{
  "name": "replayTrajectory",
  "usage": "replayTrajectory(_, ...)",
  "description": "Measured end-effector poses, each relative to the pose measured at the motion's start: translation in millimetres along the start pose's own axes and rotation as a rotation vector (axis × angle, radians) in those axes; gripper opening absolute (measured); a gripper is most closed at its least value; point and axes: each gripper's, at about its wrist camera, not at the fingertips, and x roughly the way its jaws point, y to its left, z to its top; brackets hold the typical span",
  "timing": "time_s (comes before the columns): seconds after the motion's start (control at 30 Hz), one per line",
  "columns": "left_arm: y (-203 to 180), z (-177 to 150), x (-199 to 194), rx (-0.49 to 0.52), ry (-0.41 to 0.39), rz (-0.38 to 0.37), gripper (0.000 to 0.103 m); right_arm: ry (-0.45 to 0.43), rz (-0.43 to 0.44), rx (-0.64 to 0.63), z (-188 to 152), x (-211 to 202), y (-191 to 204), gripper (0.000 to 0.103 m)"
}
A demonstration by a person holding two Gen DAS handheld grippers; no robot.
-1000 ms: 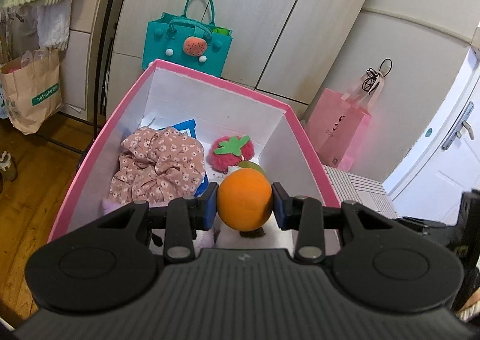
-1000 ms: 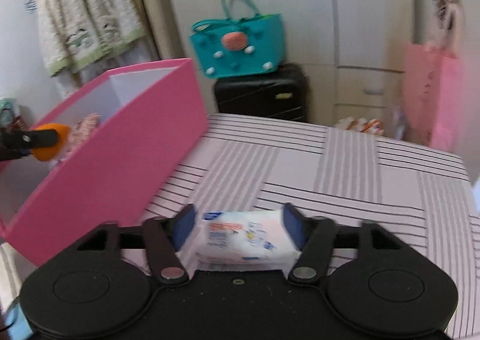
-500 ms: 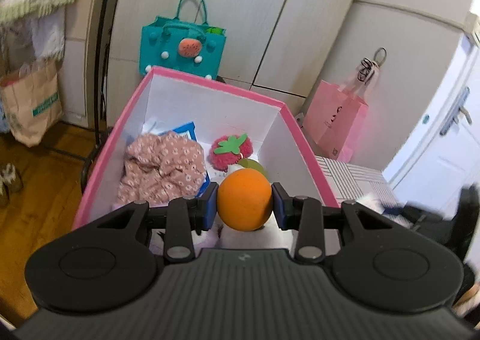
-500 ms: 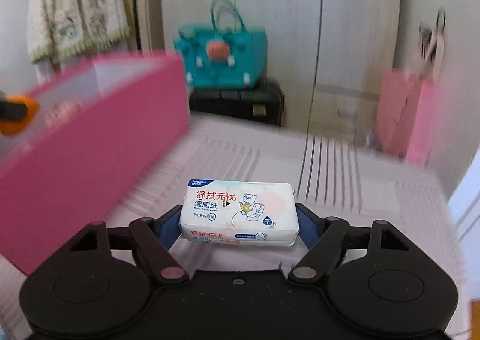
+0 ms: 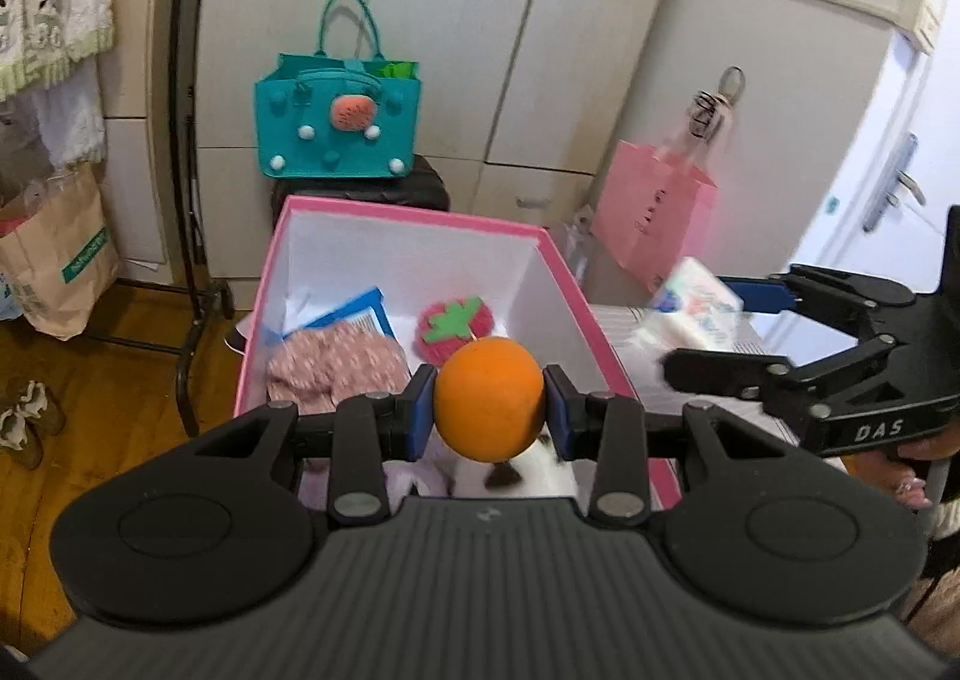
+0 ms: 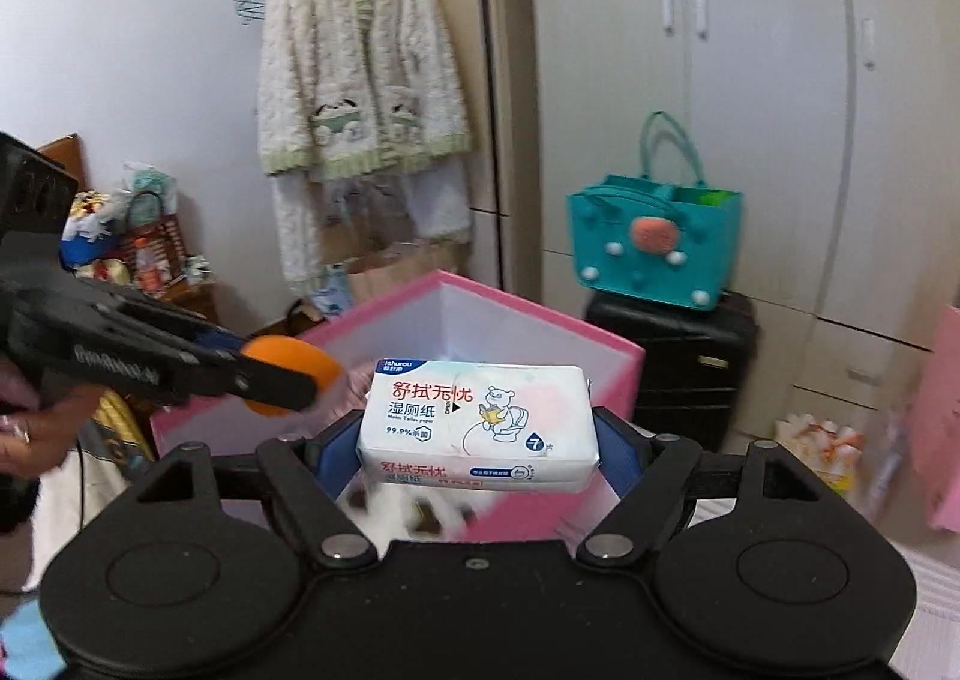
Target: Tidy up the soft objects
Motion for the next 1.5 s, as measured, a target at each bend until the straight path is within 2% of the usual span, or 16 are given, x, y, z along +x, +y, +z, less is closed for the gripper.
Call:
replayTrajectory(0.13, 11.6, 9.5, 19.3, -0.084, -0.023, 0.044, 0.037, 0.035, 0.086, 0.069, 16.6, 39.2, -7.7, 0.085)
replayTrajectory(0.27, 27.0, 11.4, 32.6, -0.192, -0.039, 0.107, 0.042, 0.004, 0.112, 0.140, 22.0, 60.8, -14.7, 0.087)
replayTrajectory(0.33, 27.5, 10.2, 33.3, -0.182, -0.040, 0.102, 0.052, 0.008, 0.137, 0.169, 21.7, 64.7, -19.6, 0.087)
replayTrajectory(0.47, 19.7, 3.3, 26.0, -0.156, -0.044, 0.085, 0.053, -0.019, 0.136, 0.184, 15.5, 52.7, -21.2, 0.087)
replayTrajectory(0.6, 8.9, -4.5, 20.1, -0.129, -0.061, 0.099, 0.056, -0.071, 0.160, 0.167, 4.7, 29.6, -15.2, 0.086)
replayTrajectory(0.73, -6.4, -11.8, 12.5, -0.084, -0.085, 0.137, 0.064, -0.083, 0.121, 0.162, -4.8, 9.1, -9.7, 0.086)
replayTrajectory(0.83, -18.5, -14.4, 11.4, -0.019, -0.071, 0.191, 0.066, -0.030, 0.034, 0.108, -11.1, -3.2, 0.5, 0.087)
replayTrajectory(0.9, -21.3, -15.5, 9.4, -0.032, -0.054, 0.240, 0.067, 0.022, -0.012, 0.074, -12.9, -8.7, 6.9, 0.086)
replayTrajectory(0.97, -25.3, -16.4, 3.4, -0.028, -0.047, 0.260, 0.071, 0.035, -0.045, 0.048, -16.3, -19.5, 12.5, 0.087)
replayTrajectory(1.0, -28.5, -17.4, -1.3, -0.021, -0.053, 0.271, 0.076, 0.045, -0.061, 0.036, -17.6, -25.3, 16.4, 0.089)
replayTrajectory(1.03, -31.2, -19.1, -6.4, -0.013, -0.062, 0.277, 0.083, 0.053, -0.076, 0.029, -18.9, -30.4, 17.6, 0.091)
replayTrajectory(1.1, -38.5, -21.5, -16.4, 0.005, -0.081, 0.273, 0.091, 0.077, -0.122, 0.035, -20.3, -37.5, 19.9, 0.096)
replayTrajectory(1.2, -48.6, -24.2, -24.3, 0.020, -0.072, 0.246, 0.094, 0.131, -0.184, 0.032, -23.9, -47.0, 23.0, 0.096)
replayTrajectory(1.3, -59.2, -29.8, -34.4, 0.037, -0.072, 0.248, 0.096, 0.124, -0.183, 0.060, -29.8, -61.2, 23.0, 0.096)
replayTrajectory(1.4, -68.9, -37.4, -45.0, 0.040, -0.086, 0.252, 0.100, 0.040, -0.173, 0.119, -44.6, -84.0, 22.8, 0.096)
replayTrajectory(1.5, -73.6, -43.3, -52.9, 0.013, -0.077, 0.261, 0.103, -0.009, -0.186, 0.182, -58.7, -101.3, 21.6, 0.096)
